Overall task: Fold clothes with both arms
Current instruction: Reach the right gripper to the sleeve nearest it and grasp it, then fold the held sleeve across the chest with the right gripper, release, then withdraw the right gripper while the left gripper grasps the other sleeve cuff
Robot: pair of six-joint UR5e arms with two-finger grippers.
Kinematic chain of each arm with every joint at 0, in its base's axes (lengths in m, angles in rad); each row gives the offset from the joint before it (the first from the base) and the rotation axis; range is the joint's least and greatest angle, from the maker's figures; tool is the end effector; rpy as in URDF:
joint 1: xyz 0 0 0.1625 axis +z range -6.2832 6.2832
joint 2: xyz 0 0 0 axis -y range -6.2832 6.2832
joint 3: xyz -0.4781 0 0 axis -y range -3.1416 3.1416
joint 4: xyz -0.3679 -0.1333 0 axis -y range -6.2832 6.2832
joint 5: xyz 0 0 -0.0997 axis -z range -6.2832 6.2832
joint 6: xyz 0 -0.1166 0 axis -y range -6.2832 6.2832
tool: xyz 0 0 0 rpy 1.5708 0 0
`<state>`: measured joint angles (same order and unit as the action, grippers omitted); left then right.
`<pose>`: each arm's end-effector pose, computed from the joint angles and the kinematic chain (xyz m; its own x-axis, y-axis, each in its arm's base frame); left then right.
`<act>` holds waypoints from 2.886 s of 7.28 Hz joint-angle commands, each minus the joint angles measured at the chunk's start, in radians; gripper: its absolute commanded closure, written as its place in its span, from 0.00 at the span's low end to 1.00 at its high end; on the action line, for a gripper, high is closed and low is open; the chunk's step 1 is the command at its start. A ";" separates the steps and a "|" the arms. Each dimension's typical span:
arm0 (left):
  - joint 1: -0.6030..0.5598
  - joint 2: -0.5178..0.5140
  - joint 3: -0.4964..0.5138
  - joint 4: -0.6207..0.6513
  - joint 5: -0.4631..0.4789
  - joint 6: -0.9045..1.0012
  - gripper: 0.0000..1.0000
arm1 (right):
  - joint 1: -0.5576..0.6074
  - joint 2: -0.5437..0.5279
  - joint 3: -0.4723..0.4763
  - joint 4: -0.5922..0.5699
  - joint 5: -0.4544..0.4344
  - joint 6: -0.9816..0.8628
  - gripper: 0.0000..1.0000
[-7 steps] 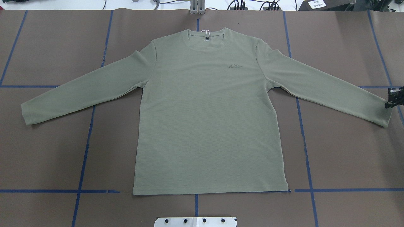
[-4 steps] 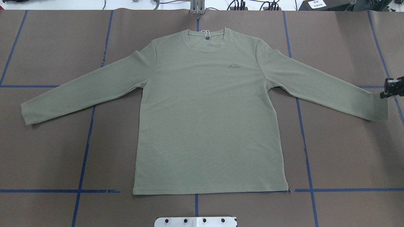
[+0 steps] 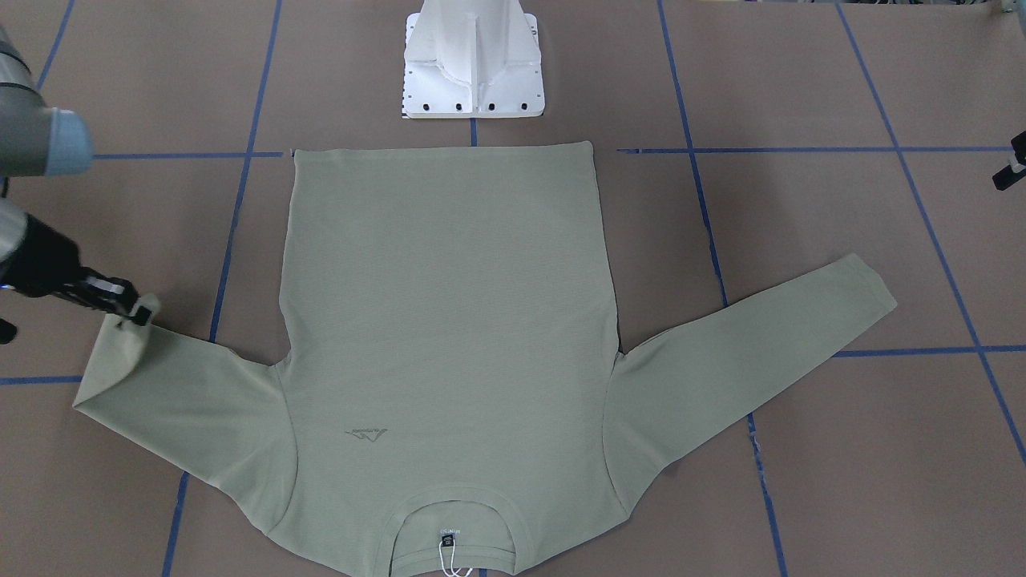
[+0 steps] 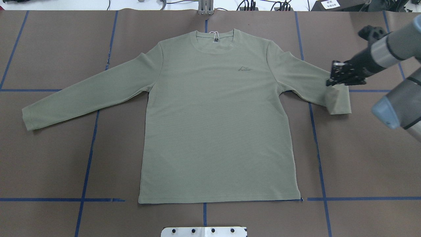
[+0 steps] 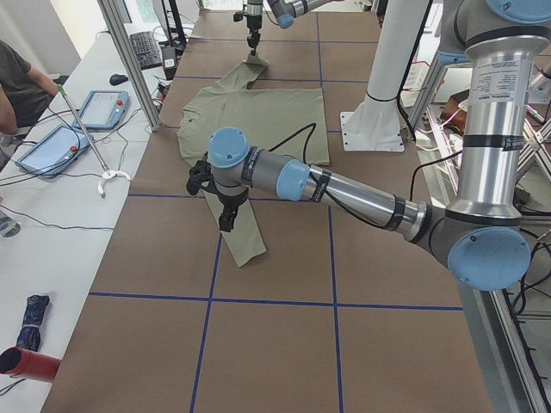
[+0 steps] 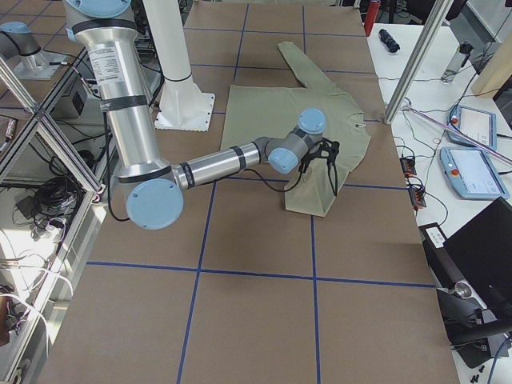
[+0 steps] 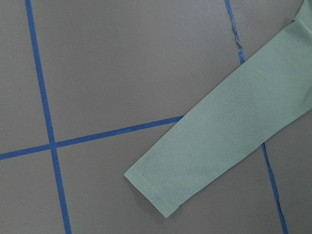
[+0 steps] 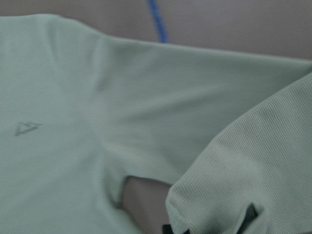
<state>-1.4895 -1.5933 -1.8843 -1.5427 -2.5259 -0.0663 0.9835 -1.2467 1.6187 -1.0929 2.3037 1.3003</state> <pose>0.0005 -0.4750 0.5531 0.5594 0.2299 -0.7963 -0.0404 0.9672 0.2509 -0.3008 -0.5517 0.4643 0.4434 0.3076 0.8419 -0.2301 0.9468 -0.2248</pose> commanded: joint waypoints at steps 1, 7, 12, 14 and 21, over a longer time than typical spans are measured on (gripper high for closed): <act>0.000 -0.002 -0.002 -0.001 -0.011 -0.001 0.00 | -0.203 0.415 -0.151 -0.166 -0.263 0.288 1.00; 0.003 -0.007 -0.007 -0.008 -0.013 -0.021 0.00 | -0.455 0.892 -0.770 0.117 -0.605 0.398 0.41; 0.109 -0.013 0.207 -0.216 0.004 -0.121 0.00 | -0.377 0.838 -0.533 0.008 -0.502 0.413 0.00; 0.168 -0.127 0.484 -0.324 0.004 -0.211 0.00 | -0.300 0.565 -0.212 -0.027 -0.329 0.401 0.00; 0.344 -0.129 0.619 -0.521 0.038 -0.337 0.13 | -0.132 0.173 0.105 -0.016 -0.138 0.228 0.00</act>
<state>-1.1596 -1.7216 -1.2747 -2.0621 -2.5031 -0.4020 0.8505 -1.0702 1.7223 -1.1088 2.1666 1.5293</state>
